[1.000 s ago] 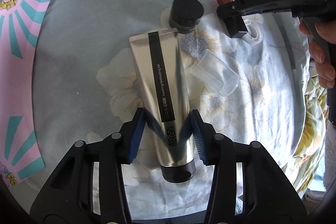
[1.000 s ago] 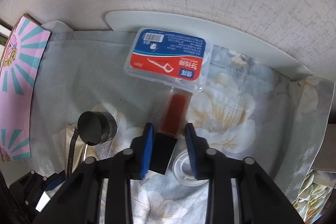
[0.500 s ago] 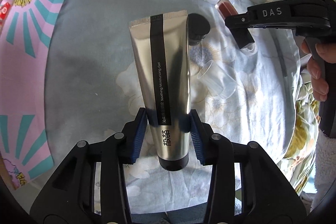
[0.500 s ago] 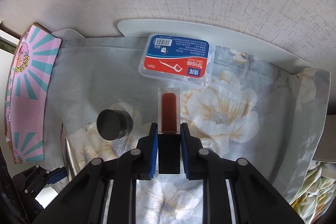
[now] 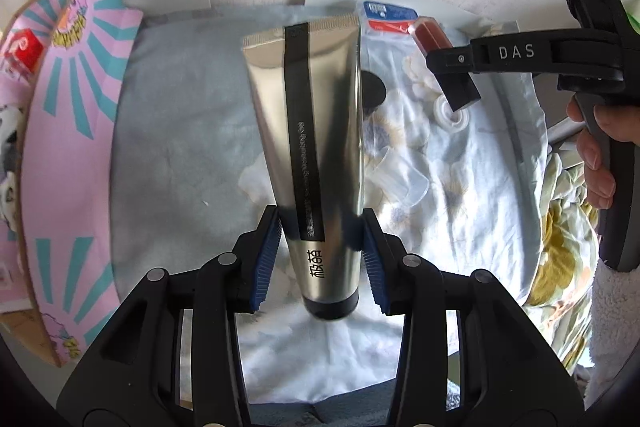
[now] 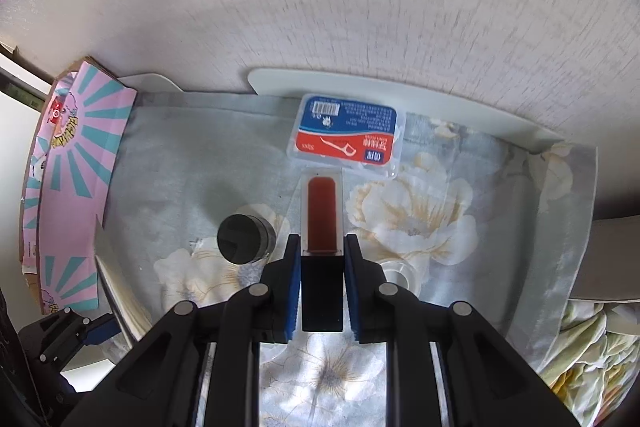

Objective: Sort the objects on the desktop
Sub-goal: 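Carry tube and lipstick over the box and open both grippers, then move left gripper to the black cap bottle while right gripper approaches tape roll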

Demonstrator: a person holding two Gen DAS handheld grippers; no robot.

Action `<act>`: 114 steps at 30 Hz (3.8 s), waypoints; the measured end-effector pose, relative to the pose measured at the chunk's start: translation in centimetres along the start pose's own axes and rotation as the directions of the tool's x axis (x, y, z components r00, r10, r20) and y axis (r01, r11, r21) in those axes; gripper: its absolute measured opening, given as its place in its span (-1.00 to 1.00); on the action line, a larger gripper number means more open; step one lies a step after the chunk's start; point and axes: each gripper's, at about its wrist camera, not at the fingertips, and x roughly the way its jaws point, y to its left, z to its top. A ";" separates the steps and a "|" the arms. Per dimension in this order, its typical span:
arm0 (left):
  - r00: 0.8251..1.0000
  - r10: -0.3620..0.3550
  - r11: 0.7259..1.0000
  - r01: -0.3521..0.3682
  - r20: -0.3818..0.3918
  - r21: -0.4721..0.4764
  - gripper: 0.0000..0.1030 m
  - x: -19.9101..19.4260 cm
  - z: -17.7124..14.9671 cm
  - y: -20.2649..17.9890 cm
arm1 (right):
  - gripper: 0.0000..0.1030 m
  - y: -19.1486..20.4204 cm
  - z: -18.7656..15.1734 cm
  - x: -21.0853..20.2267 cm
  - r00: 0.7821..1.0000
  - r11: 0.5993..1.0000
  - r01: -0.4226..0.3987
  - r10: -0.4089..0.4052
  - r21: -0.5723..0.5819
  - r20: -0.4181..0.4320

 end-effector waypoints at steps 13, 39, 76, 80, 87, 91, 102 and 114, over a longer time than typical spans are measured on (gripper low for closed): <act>0.998 -0.012 1.000 0.012 0.054 -0.013 -0.48 -1.9 1.1 0.9 | -0.64 3.4 0.6 0.6 1.000 1.000 -0.010 0.010 -0.019 0.005; 0.936 0.138 0.958 -0.043 0.325 -0.284 -0.48 -16.4 3.3 14.6 | -0.64 19.8 8.2 -5.2 0.986 0.938 -0.107 0.144 -0.331 0.088; 0.970 0.214 0.894 -0.147 0.116 -0.424 0.91 -13.7 -1.3 23.3 | 0.99 34.9 9.1 0.4 0.975 0.840 -0.187 0.221 -0.510 0.006; 0.958 0.277 0.883 -0.226 0.070 -0.411 0.92 -13.8 -1.5 23.4 | 0.99 33.5 9.2 -0.4 0.975 0.858 -0.183 0.222 -0.480 0.024; 0.926 0.372 0.870 -0.324 0.064 -0.372 0.92 -15.4 -1.6 23.3 | 0.99 31.0 8.8 -1.3 0.977 0.881 -0.165 0.207 -0.443 0.047; 0.928 0.362 0.874 -0.304 0.090 -0.378 0.92 -16.3 -1.6 23.2 | 0.99 30.3 8.6 -1.8 0.976 0.890 -0.164 0.208 -0.425 0.060; 0.941 0.308 0.914 -0.251 0.143 -0.319 0.92 -16.9 -1.0 21.5 | 0.99 28.7 8.0 -3.2 0.973 0.910 -0.161 0.211 -0.381 0.095; 0.961 0.200 0.977 -0.181 0.190 -0.112 0.92 -14.8 2.4 13.5 | 0.99 17.7 5.7 -5.8 0.992 0.971 0.016 0.014 -0.239 0.124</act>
